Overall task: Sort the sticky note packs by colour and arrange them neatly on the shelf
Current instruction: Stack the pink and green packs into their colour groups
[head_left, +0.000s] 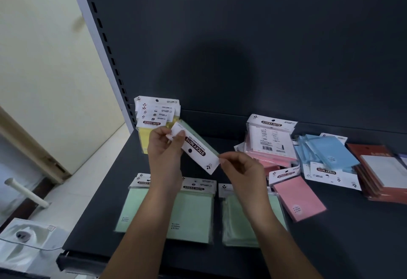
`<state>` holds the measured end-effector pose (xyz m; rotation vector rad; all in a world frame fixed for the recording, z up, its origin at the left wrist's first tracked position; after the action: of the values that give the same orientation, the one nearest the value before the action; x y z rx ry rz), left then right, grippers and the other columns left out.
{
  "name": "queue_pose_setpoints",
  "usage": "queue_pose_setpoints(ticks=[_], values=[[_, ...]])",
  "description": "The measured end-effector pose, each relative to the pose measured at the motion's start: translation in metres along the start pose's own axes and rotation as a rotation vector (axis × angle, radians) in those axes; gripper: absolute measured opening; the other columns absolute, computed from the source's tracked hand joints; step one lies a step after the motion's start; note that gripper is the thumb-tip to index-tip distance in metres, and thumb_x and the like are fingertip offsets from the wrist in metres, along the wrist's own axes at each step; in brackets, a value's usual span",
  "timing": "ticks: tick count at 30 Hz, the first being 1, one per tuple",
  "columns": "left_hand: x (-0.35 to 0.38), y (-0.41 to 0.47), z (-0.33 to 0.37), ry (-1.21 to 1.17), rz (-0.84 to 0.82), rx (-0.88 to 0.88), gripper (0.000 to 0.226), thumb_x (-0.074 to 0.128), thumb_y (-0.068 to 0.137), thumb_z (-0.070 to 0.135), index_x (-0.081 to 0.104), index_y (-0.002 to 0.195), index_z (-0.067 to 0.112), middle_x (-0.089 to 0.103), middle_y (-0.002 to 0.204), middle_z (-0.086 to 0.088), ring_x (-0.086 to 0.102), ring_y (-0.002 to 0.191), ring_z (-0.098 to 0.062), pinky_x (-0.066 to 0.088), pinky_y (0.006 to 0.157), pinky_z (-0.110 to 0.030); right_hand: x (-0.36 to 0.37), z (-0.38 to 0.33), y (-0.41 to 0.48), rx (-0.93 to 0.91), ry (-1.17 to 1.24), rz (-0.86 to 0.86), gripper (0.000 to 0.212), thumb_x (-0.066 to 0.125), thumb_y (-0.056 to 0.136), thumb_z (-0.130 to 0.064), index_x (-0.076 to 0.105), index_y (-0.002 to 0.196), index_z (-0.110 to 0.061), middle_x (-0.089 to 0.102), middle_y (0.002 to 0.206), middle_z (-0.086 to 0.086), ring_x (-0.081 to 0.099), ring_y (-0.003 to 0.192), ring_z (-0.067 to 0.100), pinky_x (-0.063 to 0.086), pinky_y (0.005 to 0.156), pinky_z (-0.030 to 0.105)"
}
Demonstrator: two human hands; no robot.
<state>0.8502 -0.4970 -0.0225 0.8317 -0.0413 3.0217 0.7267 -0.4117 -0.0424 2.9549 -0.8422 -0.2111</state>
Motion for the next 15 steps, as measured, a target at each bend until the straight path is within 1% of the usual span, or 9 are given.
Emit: queue_pose_setpoints(ticks=[2,3,5,8,10,11,12,13,15], values=[[0.004,-0.005,0.011,-0.031,-0.095,0.008,0.026,0.052,0.087,-0.008,0.047,0.085,0.018,0.065,0.076,0.005,0.059,0.065,-0.007,0.052,0.060,-0.019,-0.004,-0.007,-0.003,-0.065,-0.019,0.009,0.023,0.064,0.084,-0.003,0.066,0.080,-0.026,0.066,0.085,0.001,0.059,0.072,-0.004,0.043,0.068,0.008],[0.006,-0.008,0.016,-0.030,-0.142,0.008,0.025,0.052,0.086,-0.007,0.048,0.088,0.017,0.066,0.074,0.005,0.060,0.065,-0.008,0.053,0.060,-0.020,-0.006,-0.011,-0.003,-0.113,-0.057,0.006,0.022,0.065,0.084,-0.006,0.064,0.082,-0.027,0.064,0.089,-0.001,0.058,0.076,-0.005,0.042,0.070,0.006],[0.011,-0.015,0.026,-0.022,-0.236,0.000,0.024,0.055,0.083,-0.004,0.049,0.094,0.017,0.068,0.073,0.003,0.062,0.064,-0.010,0.055,0.060,-0.023,-0.009,-0.020,-0.004,-0.198,-0.183,-0.054,0.024,0.069,0.083,-0.017,0.058,0.098,-0.032,0.057,0.105,-0.010,0.051,0.094,-0.011,0.037,0.080,0.002],[0.015,-0.025,0.033,-0.012,-0.366,-0.060,0.032,0.063,0.075,0.002,0.050,0.100,0.016,0.070,0.079,-0.001,0.066,0.066,-0.014,0.057,0.061,-0.027,-0.014,-0.033,-0.007,-0.216,-0.232,-0.219,0.052,0.068,0.079,-0.038,0.042,0.125,-0.041,0.040,0.133,-0.023,0.032,0.122,-0.018,0.024,0.097,-0.002],[0.016,-0.030,0.033,0.042,-0.468,-0.101,0.036,0.067,0.073,0.000,0.051,0.102,0.014,0.070,0.082,-0.003,0.067,0.069,-0.016,0.057,0.062,-0.029,-0.018,-0.040,-0.011,-0.195,-0.212,-0.306,0.069,0.068,0.074,-0.041,0.036,0.136,-0.039,0.036,0.140,-0.026,0.026,0.129,-0.017,0.024,0.102,0.001],[0.016,-0.033,0.033,0.071,-0.518,-0.121,0.035,0.067,0.073,0.001,0.051,0.102,0.013,0.070,0.084,-0.004,0.067,0.070,-0.018,0.057,0.062,-0.029,-0.021,-0.043,-0.014,-0.187,-0.189,-0.343,0.071,0.070,0.074,-0.037,0.037,0.136,-0.038,0.041,0.137,-0.028,0.030,0.127,-0.017,0.030,0.099,0.003],[0.016,-0.036,0.032,0.094,-0.554,-0.143,0.034,0.067,0.073,0.001,0.052,0.102,0.012,0.069,0.084,-0.005,0.066,0.071,-0.019,0.056,0.062,-0.029,-0.023,-0.045,-0.016,-0.173,-0.141,-0.377,0.067,0.072,0.074,-0.030,0.042,0.133,-0.035,0.049,0.127,-0.031,0.039,0.120,-0.017,0.036,0.092,0.004],[0.016,-0.038,0.030,0.115,-0.574,-0.161,0.034,0.068,0.073,0.001,0.053,0.102,0.012,0.068,0.084,-0.006,0.065,0.070,-0.019,0.056,0.061,-0.029,-0.024,-0.044,-0.018,-0.157,-0.081,-0.403,0.057,0.073,0.075,-0.021,0.049,0.126,-0.031,0.058,0.114,-0.030,0.050,0.110,-0.014,0.042,0.084,0.007],[0.016,-0.043,0.027,0.202,-0.578,-0.175,0.035,0.070,0.071,0.004,0.054,0.102,0.010,0.067,0.081,-0.005,0.063,0.066,-0.018,0.054,0.058,-0.027,-0.029,-0.039,-0.020,-0.129,0.015,-0.388,0.030,0.070,0.078,-0.008,0.061,0.103,-0.021,0.068,0.092,-0.017,0.062,0.089,-0.003,0.047,0.073,0.013]])
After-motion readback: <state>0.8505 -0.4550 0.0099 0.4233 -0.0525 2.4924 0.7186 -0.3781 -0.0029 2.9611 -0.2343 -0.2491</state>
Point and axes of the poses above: each hand's wrist, its own y-axis towards the middle knuckle, its own x-axis out of the palm, z = x × y, the point moved 2 cm from there along y, towards the middle knuckle
